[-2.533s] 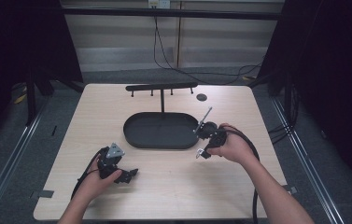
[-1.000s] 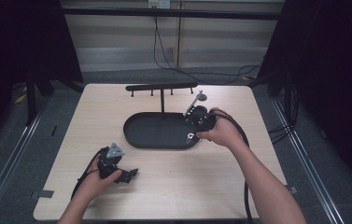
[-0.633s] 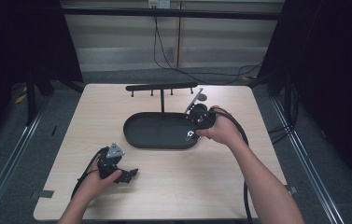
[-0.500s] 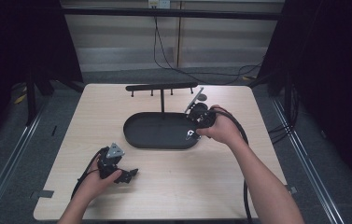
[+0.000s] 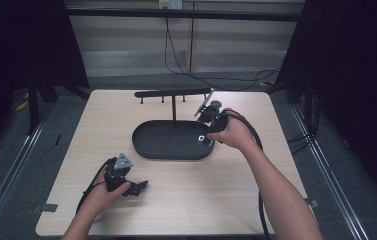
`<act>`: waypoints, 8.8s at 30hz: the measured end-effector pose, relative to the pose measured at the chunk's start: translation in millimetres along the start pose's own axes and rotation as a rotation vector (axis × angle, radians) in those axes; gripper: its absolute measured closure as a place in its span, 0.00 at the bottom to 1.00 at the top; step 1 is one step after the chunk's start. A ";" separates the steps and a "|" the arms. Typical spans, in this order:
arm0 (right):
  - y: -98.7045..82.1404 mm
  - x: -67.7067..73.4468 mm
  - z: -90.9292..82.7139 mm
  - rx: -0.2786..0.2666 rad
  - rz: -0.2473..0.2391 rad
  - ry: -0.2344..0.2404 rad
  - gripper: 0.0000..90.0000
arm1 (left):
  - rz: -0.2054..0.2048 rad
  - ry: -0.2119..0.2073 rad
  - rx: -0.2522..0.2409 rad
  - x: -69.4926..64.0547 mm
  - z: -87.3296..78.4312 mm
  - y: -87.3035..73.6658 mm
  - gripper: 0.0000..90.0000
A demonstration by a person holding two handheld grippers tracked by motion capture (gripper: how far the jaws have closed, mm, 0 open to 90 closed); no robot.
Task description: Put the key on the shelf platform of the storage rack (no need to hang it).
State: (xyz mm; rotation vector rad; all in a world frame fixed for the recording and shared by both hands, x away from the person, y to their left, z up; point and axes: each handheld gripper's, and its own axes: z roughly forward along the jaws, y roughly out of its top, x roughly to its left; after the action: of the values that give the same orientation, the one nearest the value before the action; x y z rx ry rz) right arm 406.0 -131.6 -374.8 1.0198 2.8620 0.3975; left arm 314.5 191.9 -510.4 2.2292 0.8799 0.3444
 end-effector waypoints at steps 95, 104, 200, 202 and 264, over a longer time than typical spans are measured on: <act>42.5 -8.9 77.7 0.034 -0.075 -0.029 0.76 | 0.002 -0.010 -0.001 0.3 0.7 0.3 0.00; 39.7 -12.4 86.5 0.021 -0.070 -0.034 0.76 | 0.004 -0.010 0.000 0.6 0.7 0.4 0.00; -42.8 3.1 35.0 -0.084 0.043 0.020 0.28 | 0.016 -0.015 0.007 1.4 0.4 0.5 0.00; -46.4 2.8 34.6 -0.085 0.047 0.019 0.28 | 0.015 -0.014 0.007 1.3 0.4 0.5 0.00; -181.9 7.2 29.7 -0.081 0.168 0.019 0.31 | 0.015 -0.014 0.007 1.3 0.4 0.5 0.00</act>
State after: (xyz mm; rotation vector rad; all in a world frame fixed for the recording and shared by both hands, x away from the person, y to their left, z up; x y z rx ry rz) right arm 294.0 -256.2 -451.9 1.2521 2.7595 0.5333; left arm 316.0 192.3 -510.3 2.2430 0.8579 0.3326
